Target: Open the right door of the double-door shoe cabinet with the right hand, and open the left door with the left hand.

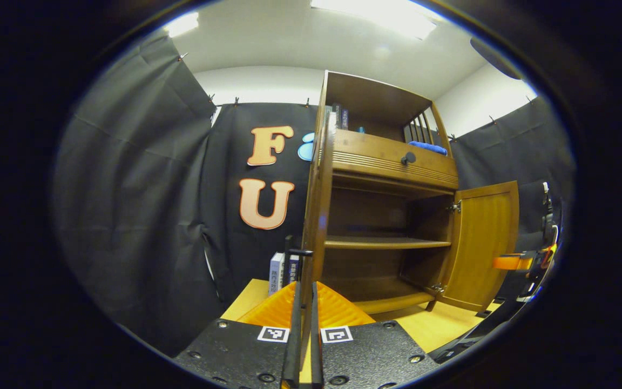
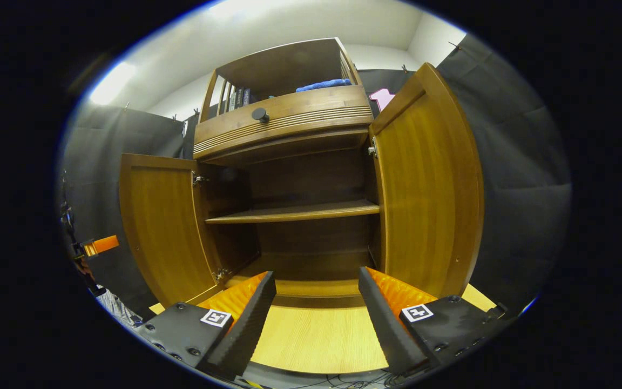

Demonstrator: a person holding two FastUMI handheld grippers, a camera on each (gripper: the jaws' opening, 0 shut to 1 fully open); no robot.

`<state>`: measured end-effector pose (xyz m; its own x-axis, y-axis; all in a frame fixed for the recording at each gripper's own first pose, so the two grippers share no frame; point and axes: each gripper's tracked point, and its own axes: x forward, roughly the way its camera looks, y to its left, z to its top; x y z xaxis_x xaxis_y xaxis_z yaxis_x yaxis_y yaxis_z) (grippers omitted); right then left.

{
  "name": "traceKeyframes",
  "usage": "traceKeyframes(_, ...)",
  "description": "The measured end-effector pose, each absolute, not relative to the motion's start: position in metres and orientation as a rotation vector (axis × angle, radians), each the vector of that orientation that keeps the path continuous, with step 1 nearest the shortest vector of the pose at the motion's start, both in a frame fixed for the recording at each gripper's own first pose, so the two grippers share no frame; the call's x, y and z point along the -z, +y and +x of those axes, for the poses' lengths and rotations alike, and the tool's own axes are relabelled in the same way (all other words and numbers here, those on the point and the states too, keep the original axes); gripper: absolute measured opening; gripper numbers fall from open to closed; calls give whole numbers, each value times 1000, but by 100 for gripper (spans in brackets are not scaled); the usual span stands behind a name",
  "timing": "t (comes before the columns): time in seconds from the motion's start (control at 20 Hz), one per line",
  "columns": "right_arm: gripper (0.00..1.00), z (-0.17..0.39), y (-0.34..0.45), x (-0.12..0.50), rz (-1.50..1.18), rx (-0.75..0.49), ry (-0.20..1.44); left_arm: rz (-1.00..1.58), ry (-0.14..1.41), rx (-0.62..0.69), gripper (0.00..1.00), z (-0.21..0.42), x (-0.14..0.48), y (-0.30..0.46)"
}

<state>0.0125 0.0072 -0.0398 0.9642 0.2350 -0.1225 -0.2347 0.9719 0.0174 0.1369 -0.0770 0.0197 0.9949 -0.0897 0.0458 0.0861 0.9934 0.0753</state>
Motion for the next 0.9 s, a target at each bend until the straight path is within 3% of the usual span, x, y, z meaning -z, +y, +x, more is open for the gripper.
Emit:
traceKeyframes(0.45,99,-3,3,37,-3,-230,110,-24,-76,269,8,152,-28,-192)
traceKeyframes(0.65,99,-7,-7,33,4,-198,96,-14,-92,186,6,163,-27,-204)
traceKeyframes(0.9,99,-16,-12,35,7,-178,100,-20,-93,116,30,170,-17,-209)
